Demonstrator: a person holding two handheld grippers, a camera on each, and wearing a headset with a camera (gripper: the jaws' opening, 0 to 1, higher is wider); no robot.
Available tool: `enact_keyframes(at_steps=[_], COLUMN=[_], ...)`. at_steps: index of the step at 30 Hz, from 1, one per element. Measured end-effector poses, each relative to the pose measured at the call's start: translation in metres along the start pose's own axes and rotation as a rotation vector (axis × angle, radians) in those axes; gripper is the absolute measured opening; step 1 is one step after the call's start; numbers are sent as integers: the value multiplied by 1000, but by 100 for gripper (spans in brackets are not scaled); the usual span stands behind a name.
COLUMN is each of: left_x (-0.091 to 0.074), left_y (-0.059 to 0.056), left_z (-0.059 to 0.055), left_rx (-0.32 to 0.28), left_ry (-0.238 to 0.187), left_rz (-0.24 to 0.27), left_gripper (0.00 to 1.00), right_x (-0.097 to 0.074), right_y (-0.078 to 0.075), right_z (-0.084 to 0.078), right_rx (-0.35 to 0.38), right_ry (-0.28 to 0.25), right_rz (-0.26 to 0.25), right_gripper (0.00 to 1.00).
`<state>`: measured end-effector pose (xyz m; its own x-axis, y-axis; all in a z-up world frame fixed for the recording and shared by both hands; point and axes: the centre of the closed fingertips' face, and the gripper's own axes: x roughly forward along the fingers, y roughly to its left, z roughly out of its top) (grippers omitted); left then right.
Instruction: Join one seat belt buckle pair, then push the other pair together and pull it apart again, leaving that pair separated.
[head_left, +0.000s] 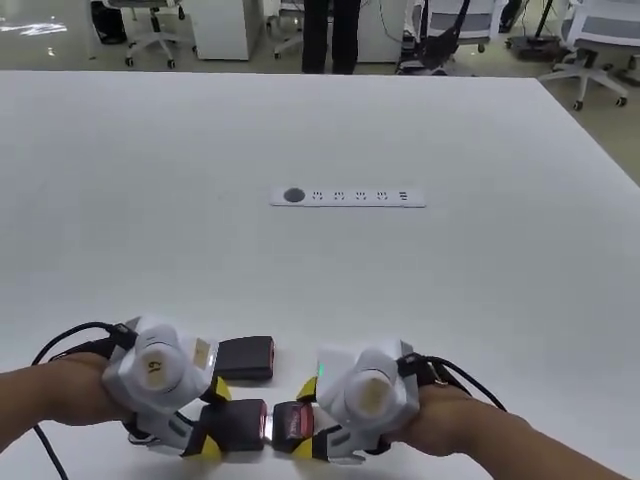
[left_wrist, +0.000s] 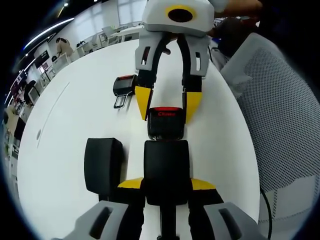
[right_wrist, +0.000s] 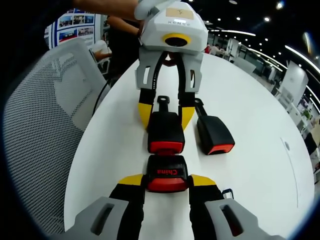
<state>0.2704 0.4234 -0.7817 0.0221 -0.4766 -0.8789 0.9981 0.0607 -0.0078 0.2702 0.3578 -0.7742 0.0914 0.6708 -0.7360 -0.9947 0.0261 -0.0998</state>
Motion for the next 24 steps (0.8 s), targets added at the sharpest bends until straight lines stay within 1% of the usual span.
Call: enact_keyframes(at_steps=[1,3,7,8,9,10,12,14,15,18,21,23,24], left_x=[0,-1,-2,-3,-4,-5,-10,-11,-13,-16,-22,-27,-29], left_y=[0,1,3,3,3,4,3,4,3,-1,0,-1,0], left_z=[0,0,-3,-5,-5,-5,-1,0,2,1,2,4,4], left_rx=[4,10,13,5,5,0,-21,-34,-39,-64,-76,-76,-77], left_ry=[1,4,18,28,29,24,10,5,5,19,19,18,18], left_rz=[3,11,29,29,30,34,37,41,40,30,42,43,47], left_gripper=[34,34,36,37,37,38,40,42,43,44,49,49,49], right_x=[0,1,-2,-3,-4,-4,-6,-10,-12,-16,-20,-22,-26], right_y=[-1,-2,-1,-1,-2,-2,-2,-4,-5,-7,-10,-13,-13], right_z=[0,0,2,2,3,2,2,5,5,5,6,4,6], right_rx=[-12,-14,0,3,8,14,5,5,2,-9,-2,-1,-2], right_ry=[1,3,-3,-3,-4,-2,5,6,19,24,19,21,20], right_rz=[-3,-4,5,4,5,9,7,3,3,3,1,-4,-3], right_gripper=[31,31,32,33,34,37,38,39,40,42,44,46,45])
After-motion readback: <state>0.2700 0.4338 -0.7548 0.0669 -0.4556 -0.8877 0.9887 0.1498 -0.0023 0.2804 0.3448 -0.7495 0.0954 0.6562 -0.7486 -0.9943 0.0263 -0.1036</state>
